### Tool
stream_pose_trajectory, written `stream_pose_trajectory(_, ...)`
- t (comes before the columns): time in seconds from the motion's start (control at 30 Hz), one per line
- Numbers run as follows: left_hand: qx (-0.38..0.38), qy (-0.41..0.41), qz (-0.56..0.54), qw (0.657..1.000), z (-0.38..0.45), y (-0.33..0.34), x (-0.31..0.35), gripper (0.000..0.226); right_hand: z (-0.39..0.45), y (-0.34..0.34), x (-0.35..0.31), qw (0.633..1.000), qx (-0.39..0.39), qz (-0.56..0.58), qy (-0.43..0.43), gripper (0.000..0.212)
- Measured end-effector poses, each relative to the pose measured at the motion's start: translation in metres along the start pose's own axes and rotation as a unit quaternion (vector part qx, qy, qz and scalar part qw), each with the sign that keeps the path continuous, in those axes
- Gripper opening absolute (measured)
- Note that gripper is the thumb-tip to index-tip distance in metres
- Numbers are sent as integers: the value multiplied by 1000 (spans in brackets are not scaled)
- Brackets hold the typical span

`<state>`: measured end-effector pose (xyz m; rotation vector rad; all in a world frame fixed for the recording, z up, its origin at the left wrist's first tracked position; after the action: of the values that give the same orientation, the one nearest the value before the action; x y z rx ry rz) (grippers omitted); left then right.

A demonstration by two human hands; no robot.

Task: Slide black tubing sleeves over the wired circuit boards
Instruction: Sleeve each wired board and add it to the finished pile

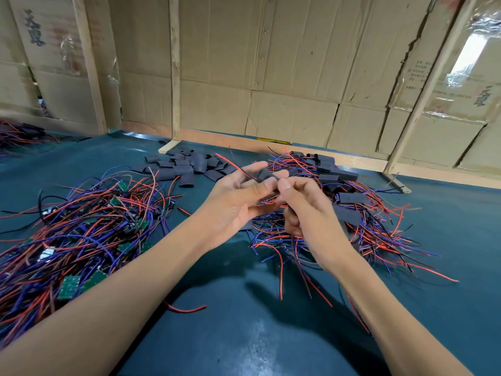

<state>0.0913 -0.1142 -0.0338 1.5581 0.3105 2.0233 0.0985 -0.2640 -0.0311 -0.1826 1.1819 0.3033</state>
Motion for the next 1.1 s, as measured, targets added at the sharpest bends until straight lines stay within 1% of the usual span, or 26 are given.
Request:
stream_pose_trajectory(0.03, -2, 5, 26, 1000, 0, 2, -2, 53, 0, 5, 3, 999, 4, 19, 32, 24)
stream_pose_trajectory(0.1, 4, 19, 63, 998, -1, 2, -2, 42, 0, 13, 8, 992, 34, 92, 75, 20)
stream_pose_trajectory(0.13, 12, 27, 67, 997, -1, 1, -2, 37, 0, 16, 8, 987, 52, 130, 75, 24)
stream_pose_trajectory(0.2, 25, 34, 69, 997, -1, 0, -1, 31, 0, 17, 7, 977, 83, 188, 57, 41)
stream_pose_trajectory(0.27, 27, 28, 55, 998, -2, -1, -3, 28, 1, 12, 5, 970, 97, 219, 26, 47)
stream_pose_trajectory(0.37, 30, 27, 59, 997, -1, -1, -3, 31, 0, 5, 6, 972, 93, 216, 11, 47)
stream_pose_trajectory(0.43, 38, 28, 75, 996, 0, -3, -1, 32, 0, 2, 7, 969, 72, 234, 17, 39)
stream_pose_trajectory(0.53, 56, 29, 81, 995, 0, -7, 2, 31, -1, -2, 8, 974, 62, 218, 19, 22)
stream_pose_trajectory(0.67, 53, 20, 77, 995, 0, -9, 3, 30, -2, -3, 6, 972, 67, 221, 33, 24)
stream_pose_trajectory(0.73, 40, 14, 59, 997, -1, -8, 3, 31, -2, -5, 5, 971, 66, 229, 35, 19)
stream_pose_trajectory(0.77, 35, 8, 50, 998, -1, -8, 4, 31, -2, -6, 4, 974, 61, 215, 25, 17)
stream_pose_trajectory(0.83, 33, -12, 33, 999, -2, -7, 4, 29, -3, -8, 1, 991, 59, 118, -32, 18)
stream_pose_trajectory(0.9, 41, -35, 15, 998, -1, -6, 3, 24, -4, -9, -2, 993, 75, 22, -88, 19)
stream_pose_trajectory(0.93, 41, -44, 6, 998, -1, -6, 3, 23, -5, -9, -2, 991, 85, 7, -103, 19)
stream_pose_trajectory(1.0, 31, -60, -2, 998, -2, -5, 3, 26, -5, -7, -3, 989, 98, 10, -110, 17)
stream_pose_trajectory(1.07, 10, -83, -6, 997, -4, -5, 2, 34, -4, -6, -3, 991, 100, 40, -86, 16)
stream_pose_trajectory(1.1, 0, -94, -8, 996, -4, -4, 2, 34, -3, -7, -2, 991, 97, 59, -69, 16)
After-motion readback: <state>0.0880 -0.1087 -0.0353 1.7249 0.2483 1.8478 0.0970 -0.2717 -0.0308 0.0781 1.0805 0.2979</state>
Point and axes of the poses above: each hand's wrist, its own z-axis towards the middle knuckle, its own y-axis out of the palm, x = y × z, the point moved 2 cm from there along z, towards the middle knuckle, and after that the axes turned 1 degree about -y, right-handed, at the moved point
